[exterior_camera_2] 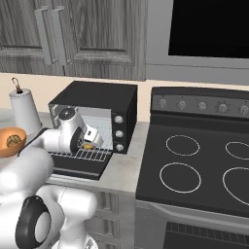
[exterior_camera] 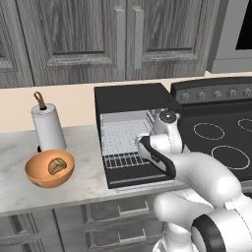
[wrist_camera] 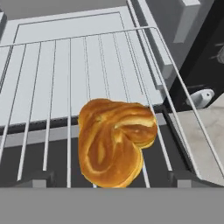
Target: Pick up the heated bread from the toaster oven and place it in the bowl. Then move the bread bowl to the dining counter.
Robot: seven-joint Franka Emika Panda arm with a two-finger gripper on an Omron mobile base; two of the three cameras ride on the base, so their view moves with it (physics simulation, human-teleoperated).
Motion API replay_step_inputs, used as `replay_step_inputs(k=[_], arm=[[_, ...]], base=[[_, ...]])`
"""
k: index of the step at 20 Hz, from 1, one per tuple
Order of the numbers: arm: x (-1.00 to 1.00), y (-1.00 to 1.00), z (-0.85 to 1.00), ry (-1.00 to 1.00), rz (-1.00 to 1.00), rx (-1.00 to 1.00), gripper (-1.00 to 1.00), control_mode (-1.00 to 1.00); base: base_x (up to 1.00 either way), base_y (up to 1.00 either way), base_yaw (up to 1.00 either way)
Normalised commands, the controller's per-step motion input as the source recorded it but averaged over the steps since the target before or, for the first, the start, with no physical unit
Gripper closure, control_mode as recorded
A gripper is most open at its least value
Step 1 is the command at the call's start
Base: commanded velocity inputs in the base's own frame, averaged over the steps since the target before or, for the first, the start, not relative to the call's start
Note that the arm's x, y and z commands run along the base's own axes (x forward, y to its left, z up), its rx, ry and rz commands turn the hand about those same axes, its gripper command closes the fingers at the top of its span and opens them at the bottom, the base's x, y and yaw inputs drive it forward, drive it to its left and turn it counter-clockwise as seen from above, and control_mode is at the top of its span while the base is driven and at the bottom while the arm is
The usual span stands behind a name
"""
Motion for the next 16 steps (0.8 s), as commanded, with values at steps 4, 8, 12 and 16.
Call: replay_step_inputs(k=[4,8,12,16], arm=[[0.13,0.00,-0.20,0.00,-0.05,0.00,-1.00,-1.00],[0.06,0.00,-0.27,0.00,-0.04,0.00,-1.00,-1.00],[0.11,0.00,-0.18,0.00,-0.03,0.00,-1.00,-1.00],[0.17,0.00,-0.06,0.02,-0.01,0.00,1.00,-1.00]], base=[[0.00,0.00,0.00],[0.00,0.00,0.00],[0.00,0.00,0.00],[0.00,0.00,0.00]])
